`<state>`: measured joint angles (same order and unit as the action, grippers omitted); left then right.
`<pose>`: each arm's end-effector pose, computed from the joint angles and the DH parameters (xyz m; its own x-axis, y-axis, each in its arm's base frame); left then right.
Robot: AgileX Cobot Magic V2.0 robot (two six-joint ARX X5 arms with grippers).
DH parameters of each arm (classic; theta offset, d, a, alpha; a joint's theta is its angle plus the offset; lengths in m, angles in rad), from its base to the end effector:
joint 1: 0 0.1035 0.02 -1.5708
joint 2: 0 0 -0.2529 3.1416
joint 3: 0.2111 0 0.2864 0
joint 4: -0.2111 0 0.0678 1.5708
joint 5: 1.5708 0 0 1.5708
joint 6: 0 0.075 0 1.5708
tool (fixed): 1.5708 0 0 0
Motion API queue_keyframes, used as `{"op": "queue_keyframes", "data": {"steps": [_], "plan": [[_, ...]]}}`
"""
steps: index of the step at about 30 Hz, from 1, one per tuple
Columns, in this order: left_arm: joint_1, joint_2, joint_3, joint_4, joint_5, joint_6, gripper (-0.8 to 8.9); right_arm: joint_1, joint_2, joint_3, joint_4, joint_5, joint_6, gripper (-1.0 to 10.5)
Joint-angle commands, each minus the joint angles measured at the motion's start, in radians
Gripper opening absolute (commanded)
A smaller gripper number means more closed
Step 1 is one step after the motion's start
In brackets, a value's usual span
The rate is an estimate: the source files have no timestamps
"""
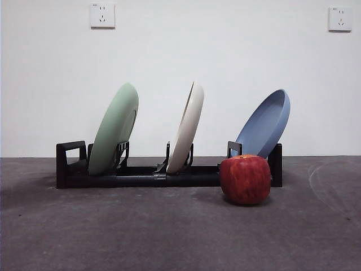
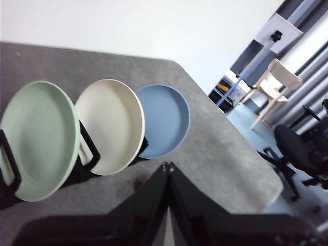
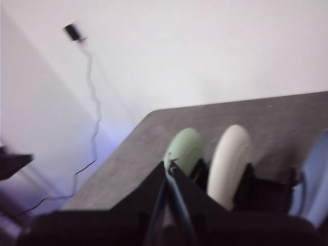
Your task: Take the green plate from the plate rack,put the plate on the table,take the apple from the table,put the apple in the plate
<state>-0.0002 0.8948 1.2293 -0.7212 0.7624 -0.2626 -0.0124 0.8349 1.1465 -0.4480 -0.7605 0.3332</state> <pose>0.2196 -0.0518 0.4034 0.6696 -0.6908 -0.2727 0.5200 0.6983 -0.4920 0.2200 0.0490 0.4173 0.7263 0.6803 -0.0985 -0.5923 0.6920 0.4126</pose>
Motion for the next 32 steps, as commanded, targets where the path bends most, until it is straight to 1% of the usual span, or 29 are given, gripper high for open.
{"op": "queue_keyframes", "data": {"steps": [1, 2, 3, 4, 6, 7, 8, 11, 13, 16, 22, 26, 32], "plan": [[0.000, 0.071, 0.096, -0.072, 0.008, 0.035, 0.06, 0.000, 0.068, 0.080, -0.077, -0.011, -0.053, 0.1], [-0.001, 0.095, 0.127, -0.097, 0.006, 0.051, 0.24, 0.000, 0.091, 0.106, -0.111, -0.010, -0.074, 0.1], [-0.002, 0.113, 0.152, -0.114, 0.004, 0.064, 0.68, 0.000, 0.112, 0.128, -0.140, -0.010, -0.089, 0.2], [-0.002, 0.133, 0.179, -0.129, 0.003, 0.072, 1.40, 0.000, 0.136, 0.151, -0.173, -0.010, -0.106, 0.6], [-0.002, 0.165, 0.218, -0.140, 0.003, 0.076, 3.02, 0.000, 0.177, 0.191, -0.235, -0.010, -0.134, 2.1], [-0.002, 0.178, 0.233, -0.140, 0.003, 0.076, 3.70, 0.000, 0.198, 0.210, -0.264, -0.010, -0.145, 3.0], [-0.005, 0.190, 0.247, -0.140, -0.001, 0.076, 4.11, 0.000, 0.217, 0.225, -0.289, -0.010, -0.156, 3.8], [-0.015, 0.222, 0.278, -0.136, -0.012, 0.076, 4.18, 0.002, 0.262, 0.254, -0.327, -0.008, -0.169, 5.4], [-0.024, 0.239, 0.286, -0.127, -0.039, 0.076, 4.18, 0.010, 0.282, 0.266, -0.339, -0.005, -0.181, 5.4], [-0.045, 0.269, 0.286, -0.108, -0.115, 0.076, 4.18, 0.035, 0.303, 0.272, -0.337, -0.002, -0.180, 5.4], [-0.118, 0.375, 0.286, -0.048, -0.273, 0.076, 4.18, 0.094, 0.322, 0.276, -0.328, 0.065, -0.180, 5.4], [-0.170, 0.465, 0.286, 0.027, -0.328, 0.076, 4.17, 0.132, 0.327, 0.276, -0.307, 0.104, -0.180, 5.4], [-0.243, 0.601, 0.286, 0.163, -0.398, 0.076, 4.17, 0.166, 0.333, 0.276, -0.303, 0.137, -0.180, 5.4]]}}
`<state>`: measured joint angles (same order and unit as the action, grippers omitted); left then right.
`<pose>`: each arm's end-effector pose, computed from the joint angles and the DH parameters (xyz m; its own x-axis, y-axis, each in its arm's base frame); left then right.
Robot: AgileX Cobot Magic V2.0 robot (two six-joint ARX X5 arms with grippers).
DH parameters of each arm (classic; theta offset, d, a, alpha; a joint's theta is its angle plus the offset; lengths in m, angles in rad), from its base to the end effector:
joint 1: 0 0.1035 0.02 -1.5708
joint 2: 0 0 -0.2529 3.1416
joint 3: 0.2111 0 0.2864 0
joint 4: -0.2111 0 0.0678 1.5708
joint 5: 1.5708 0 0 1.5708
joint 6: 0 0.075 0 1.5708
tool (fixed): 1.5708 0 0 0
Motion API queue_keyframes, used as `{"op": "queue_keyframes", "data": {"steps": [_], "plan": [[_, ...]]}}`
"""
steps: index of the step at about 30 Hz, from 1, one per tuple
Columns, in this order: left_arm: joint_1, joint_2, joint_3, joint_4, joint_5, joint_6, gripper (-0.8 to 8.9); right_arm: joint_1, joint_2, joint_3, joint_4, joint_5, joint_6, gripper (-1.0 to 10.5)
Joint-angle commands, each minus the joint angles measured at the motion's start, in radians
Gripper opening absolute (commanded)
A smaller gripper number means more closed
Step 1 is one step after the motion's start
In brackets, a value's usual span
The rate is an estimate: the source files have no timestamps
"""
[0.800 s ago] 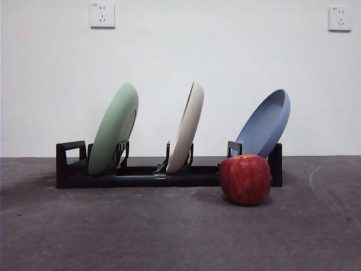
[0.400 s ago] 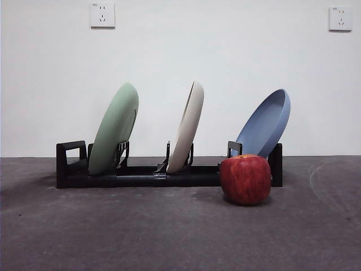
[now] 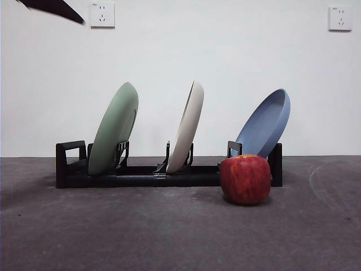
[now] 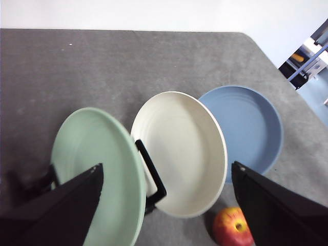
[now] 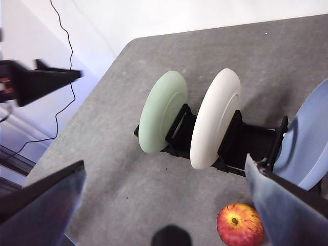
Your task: Take the green plate from the plate rack,put the plate on the table,take the apple from the table,put the apple in the plate
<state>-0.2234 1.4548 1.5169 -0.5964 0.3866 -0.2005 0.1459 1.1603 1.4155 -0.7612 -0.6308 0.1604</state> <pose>0.3688 -0.1128 0.3621 0.6938 -0.5443 -0.4716 0.4123 0.8371 -0.3596 0.2777 0.0855 0.4019 0.6131 0.6862 -0.3914 -0.5432 0.7259 0.4219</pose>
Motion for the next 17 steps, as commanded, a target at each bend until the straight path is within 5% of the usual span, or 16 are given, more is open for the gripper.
{"op": "queue_keyframes", "data": {"steps": [1, 17], "plan": [[-0.028, 0.060, -0.001, 0.053, -0.032, 0.014, 4.17, 0.012, 0.008, 0.007, 0.009, 0.009, -0.007, 5.4], [-0.117, 0.272, -0.001, 0.159, -0.257, 0.026, 4.09, 0.026, 0.010, 0.007, 0.002, 0.048, -0.007, 5.4]]}}
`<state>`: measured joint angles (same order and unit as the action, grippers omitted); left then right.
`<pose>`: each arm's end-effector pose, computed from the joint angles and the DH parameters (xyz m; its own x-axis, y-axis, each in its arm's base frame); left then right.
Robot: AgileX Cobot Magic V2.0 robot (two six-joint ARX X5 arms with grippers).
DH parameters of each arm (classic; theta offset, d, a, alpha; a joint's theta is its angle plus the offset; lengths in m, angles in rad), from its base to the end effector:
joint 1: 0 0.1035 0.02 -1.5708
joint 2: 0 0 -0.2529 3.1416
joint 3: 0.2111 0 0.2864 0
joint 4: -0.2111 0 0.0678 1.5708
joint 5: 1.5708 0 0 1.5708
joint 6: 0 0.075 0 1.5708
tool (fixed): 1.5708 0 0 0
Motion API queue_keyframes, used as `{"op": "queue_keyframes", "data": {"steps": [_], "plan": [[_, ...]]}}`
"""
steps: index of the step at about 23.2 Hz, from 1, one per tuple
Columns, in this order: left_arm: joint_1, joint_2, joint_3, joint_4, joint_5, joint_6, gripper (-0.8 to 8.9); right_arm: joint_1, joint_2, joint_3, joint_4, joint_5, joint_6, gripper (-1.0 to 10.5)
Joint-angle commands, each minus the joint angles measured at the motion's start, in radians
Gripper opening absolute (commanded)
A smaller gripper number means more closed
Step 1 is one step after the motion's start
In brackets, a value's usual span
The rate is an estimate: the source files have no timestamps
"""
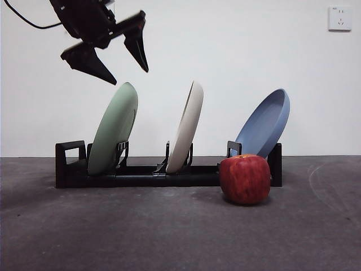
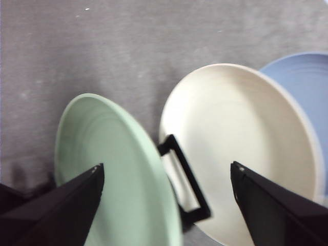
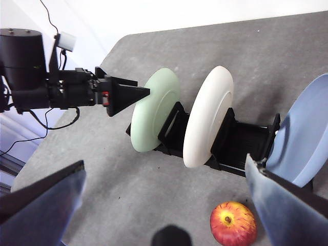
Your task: Take the green plate from the plate rack,put the plate on the table,take the apple from the table,put the apple in the plate
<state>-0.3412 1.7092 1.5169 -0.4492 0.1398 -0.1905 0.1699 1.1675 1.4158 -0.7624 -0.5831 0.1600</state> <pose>0.4253 -0.1621 0.2744 0.7010 -0.3968 -0.5926 0.3219 0.9175 -0.2336 0.2798 0.0899 0.3990 0.6233 0.6656 -0.4105 -0.5286 0.7455 0.4060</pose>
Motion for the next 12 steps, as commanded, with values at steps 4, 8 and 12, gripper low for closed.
{"op": "queue_keyframes", "data": {"steps": [4, 8, 12], "plan": [[0.001, 0.044, -0.001, 0.017, -0.010, 0.016, 4.08, 0.002, 0.002, 0.006, 0.003, 0.001, -0.006, 5.4], [0.001, 0.045, -0.001, 0.023, -0.010, 0.016, 3.49, 0.002, 0.002, 0.006, 0.003, 0.029, -0.007, 5.3], [0.001, 0.045, -0.001, 0.011, -0.010, 0.046, 1.03, 0.002, 0.002, 0.006, 0.003, 0.034, -0.007, 5.3]]}}
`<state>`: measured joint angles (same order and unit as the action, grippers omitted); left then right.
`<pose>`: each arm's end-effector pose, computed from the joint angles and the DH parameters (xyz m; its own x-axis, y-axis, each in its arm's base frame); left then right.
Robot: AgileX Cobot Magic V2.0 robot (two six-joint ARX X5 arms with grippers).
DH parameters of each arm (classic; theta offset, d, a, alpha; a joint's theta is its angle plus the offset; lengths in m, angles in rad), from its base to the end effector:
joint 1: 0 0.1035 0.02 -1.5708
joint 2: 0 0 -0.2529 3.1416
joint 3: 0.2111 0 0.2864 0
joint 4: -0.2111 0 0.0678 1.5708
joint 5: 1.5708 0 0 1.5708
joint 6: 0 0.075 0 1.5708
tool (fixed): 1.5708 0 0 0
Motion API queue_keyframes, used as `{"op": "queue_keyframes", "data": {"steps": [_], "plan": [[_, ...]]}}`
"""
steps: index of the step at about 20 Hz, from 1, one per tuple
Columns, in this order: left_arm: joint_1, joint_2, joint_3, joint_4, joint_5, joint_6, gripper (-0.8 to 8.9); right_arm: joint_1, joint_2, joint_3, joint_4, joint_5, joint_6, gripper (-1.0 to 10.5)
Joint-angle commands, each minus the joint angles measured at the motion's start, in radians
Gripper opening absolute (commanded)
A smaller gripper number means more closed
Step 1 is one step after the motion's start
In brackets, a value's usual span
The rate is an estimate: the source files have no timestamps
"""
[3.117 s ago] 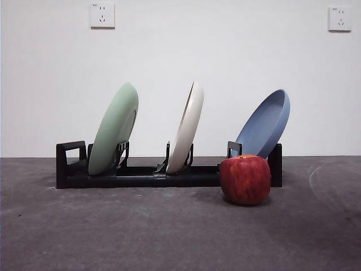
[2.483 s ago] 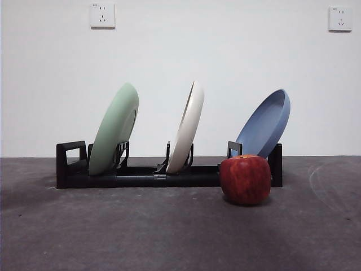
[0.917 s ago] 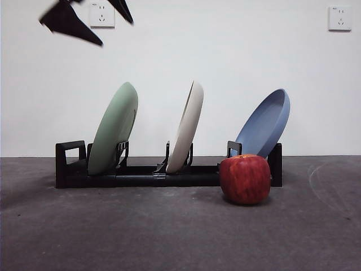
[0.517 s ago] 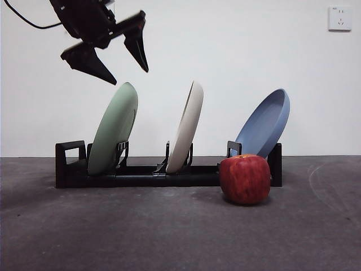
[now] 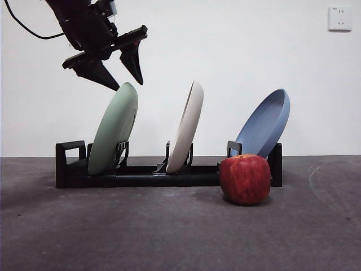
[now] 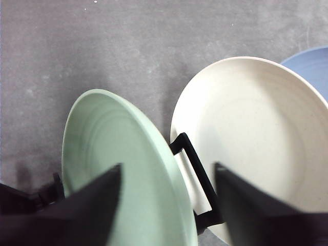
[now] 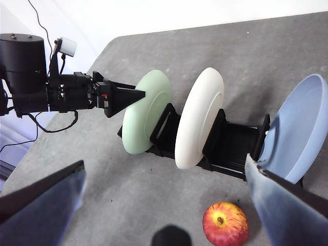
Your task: Take the green plate from the plate rack,put the plate on the table,take the apple from the table,put the apple in the plate
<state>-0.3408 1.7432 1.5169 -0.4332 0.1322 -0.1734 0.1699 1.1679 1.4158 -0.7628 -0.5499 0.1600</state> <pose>0.4322 -0.1638 0.2612 0.6943 -0.3861 -0.6074 0.3234 0.9213 -0.2159 0.2814 0.0880 0.3982 0.6430 0.6405 -0.4198 -0.5076 0.7669 0.3927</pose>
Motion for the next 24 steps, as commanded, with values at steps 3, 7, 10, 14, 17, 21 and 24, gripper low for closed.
{"op": "queue_keyframes", "data": {"steps": [3, 7, 10, 14, 17, 21, 24], "plan": [[0.001, 0.011, -0.001, -0.024, -0.002, 0.029, 0.79, 0.002, 0.002, 0.006, 0.004, 0.000, -0.007, 5.3], [0.002, 0.011, -0.001, -0.042, -0.002, 0.029, 0.53, 0.002, 0.002, 0.006, 0.004, 0.001, -0.007, 5.3], [0.002, 0.011, 0.000, -0.043, -0.002, 0.029, 0.53, 0.002, 0.002, 0.006, 0.003, 0.001, -0.007, 5.3], [0.001, 0.011, 0.052, -0.083, 0.006, 0.028, 0.53, 0.002, 0.002, 0.006, 0.003, 0.001, -0.007, 5.3], [-0.005, 0.011, 0.135, -0.136, 0.008, 0.028, 0.50, 0.002, 0.002, 0.006, 0.003, 0.000, -0.006, 5.3], [-0.005, 0.011, 0.257, -0.191, 0.090, 0.028, -0.12, 0.002, 0.002, 0.006, 0.003, 0.000, -0.006, 5.3], [-0.005, 0.011, 0.369, -0.273, 0.111, 0.029, -0.12, 0.002, 0.002, 0.006, 0.003, 0.000, -0.006, 5.3]]}}
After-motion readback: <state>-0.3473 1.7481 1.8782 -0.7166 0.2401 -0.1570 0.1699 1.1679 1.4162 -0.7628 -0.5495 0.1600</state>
